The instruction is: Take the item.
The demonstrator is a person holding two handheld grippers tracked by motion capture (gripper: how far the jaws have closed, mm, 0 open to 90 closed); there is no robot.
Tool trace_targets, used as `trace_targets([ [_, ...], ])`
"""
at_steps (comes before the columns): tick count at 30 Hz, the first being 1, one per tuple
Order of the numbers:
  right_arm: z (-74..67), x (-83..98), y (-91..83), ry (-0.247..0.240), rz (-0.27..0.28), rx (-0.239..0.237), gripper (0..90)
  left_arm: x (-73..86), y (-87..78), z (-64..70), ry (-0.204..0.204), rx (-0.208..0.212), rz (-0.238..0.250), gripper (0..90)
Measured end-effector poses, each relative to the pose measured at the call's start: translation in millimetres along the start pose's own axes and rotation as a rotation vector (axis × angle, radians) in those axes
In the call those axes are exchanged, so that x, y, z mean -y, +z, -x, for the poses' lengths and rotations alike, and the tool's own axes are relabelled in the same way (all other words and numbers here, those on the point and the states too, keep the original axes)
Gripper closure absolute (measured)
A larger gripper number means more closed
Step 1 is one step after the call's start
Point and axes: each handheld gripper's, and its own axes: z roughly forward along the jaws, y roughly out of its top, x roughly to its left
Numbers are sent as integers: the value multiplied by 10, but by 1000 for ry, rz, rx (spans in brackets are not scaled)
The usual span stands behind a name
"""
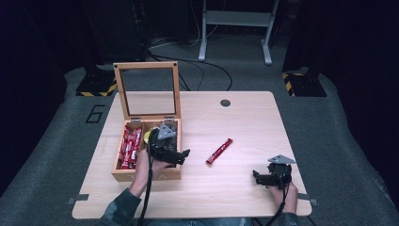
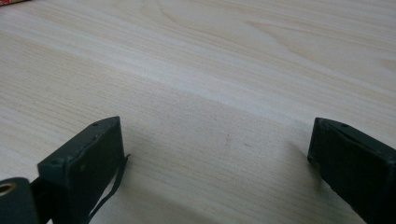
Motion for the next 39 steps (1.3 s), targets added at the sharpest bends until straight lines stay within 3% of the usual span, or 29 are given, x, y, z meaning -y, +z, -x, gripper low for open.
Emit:
trace_targets([
  [7, 1, 0, 0, 0, 0, 1, 30, 224, -299, -286, -33, -67, 24, 0],
  [15, 0, 1, 0, 5, 0, 4, 30, 451, -552, -549, -66, -90, 62, 0],
  [27, -1, 1, -1, 8, -1, 6, 30, 768, -853, -795, -117, -152, 87, 0],
  [39, -1, 1, -1, 9, -1, 7, 30, 1140, -1041, -988, -154, -156, 116, 0],
])
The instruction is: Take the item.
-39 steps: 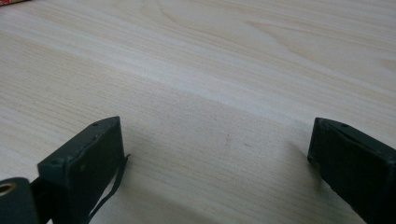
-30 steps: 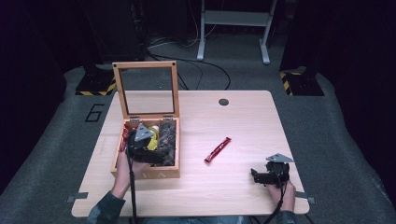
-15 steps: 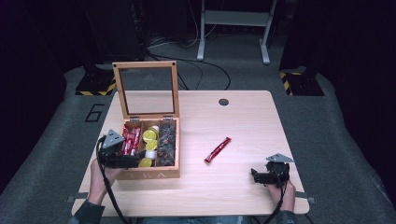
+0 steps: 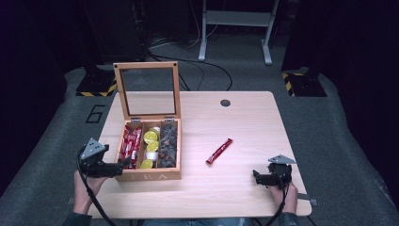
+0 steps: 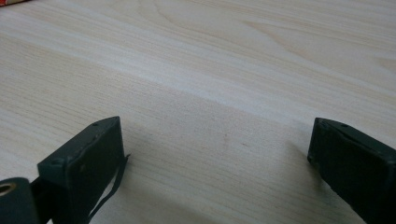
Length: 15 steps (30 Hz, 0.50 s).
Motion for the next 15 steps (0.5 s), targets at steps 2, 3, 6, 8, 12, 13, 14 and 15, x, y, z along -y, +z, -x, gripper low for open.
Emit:
trace_targets([
  [2, 0, 0, 0, 0, 0, 0, 29, 69, -21, -25, -3, 8, 6, 0],
  [3, 0, 0, 0, 0, 0, 0, 30, 139, -39, -51, 6, 17, 1, 0],
  [6, 0, -1, 0, 0, 0, 0, 30, 271, -50, -91, -1, 19, -7, 0],
  [8, 1, -1, 1, -1, 0, -1, 30, 358, -55, -119, -11, 12, -19, 0],
  [12, 1, -1, 1, -1, 0, -1, 30, 524, -78, -173, -9, -33, -27, 0],
  [13, 1, -1, 1, -1, 0, -1, 29, 564, -77, -192, -8, -38, -39, 0],
  [14, 1, 0, 1, -1, 0, -1, 30, 564, -77, -192, -8, -38, -39, 0],
  [15, 1, 0, 1, -1, 0, -1, 30, 618, -70, -219, -8, -43, -48, 0],
])
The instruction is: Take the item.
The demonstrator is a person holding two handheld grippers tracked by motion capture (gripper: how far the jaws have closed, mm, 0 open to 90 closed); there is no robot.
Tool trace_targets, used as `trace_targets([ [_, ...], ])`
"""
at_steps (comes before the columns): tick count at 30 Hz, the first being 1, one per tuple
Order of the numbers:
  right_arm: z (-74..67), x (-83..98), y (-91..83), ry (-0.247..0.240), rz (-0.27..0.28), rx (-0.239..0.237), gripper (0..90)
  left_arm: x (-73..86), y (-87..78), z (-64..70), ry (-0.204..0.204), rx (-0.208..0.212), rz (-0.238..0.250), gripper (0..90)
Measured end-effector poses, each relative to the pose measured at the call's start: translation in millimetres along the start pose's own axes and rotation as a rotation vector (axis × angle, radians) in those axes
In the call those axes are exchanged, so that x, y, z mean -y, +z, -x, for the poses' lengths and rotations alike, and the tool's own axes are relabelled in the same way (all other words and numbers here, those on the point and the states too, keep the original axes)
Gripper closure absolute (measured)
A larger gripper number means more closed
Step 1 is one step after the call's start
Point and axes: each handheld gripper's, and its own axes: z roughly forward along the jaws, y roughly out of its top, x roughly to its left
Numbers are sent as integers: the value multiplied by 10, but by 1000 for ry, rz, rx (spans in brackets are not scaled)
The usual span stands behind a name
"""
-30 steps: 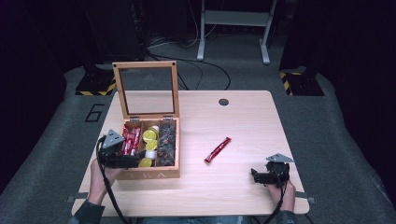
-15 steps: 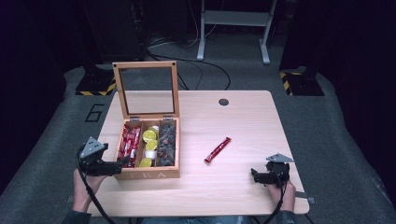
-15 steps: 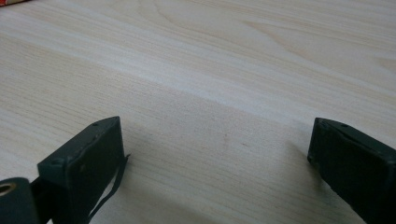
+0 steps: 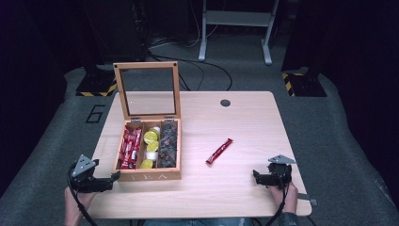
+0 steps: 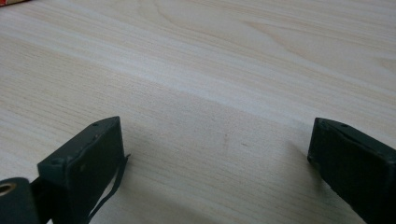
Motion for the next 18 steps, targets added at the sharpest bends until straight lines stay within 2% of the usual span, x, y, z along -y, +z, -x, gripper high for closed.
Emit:
trace_targets([
  [4, -1, 0, 0, 1, 0, 1, 29, 211, 60, -99, -7, 10, -20, 0],
  [5, -1, 0, -1, 1, 0, 1, 30, 248, 80, -115, 2, 18, -32, 0],
  [7, 0, 0, 0, 0, 0, 0, 30, 307, 119, -129, 20, -5, -68, 0],
  [8, 0, 0, 0, 0, 1, 0, 30, 331, 141, -132, 26, 0, -77, 0],
  [13, 1, 1, 0, -5, 2, 3, 28, 384, 228, -146, 38, -12, -129, 0],
  [17, 4, 6, 0, -7, 3, 4, 27, 397, 282, -151, 63, -16, -167, 0],
  [18, 7, 7, 1, -11, 5, 4, 27, 397, 290, -155, 56, -12, -164, 0],
])
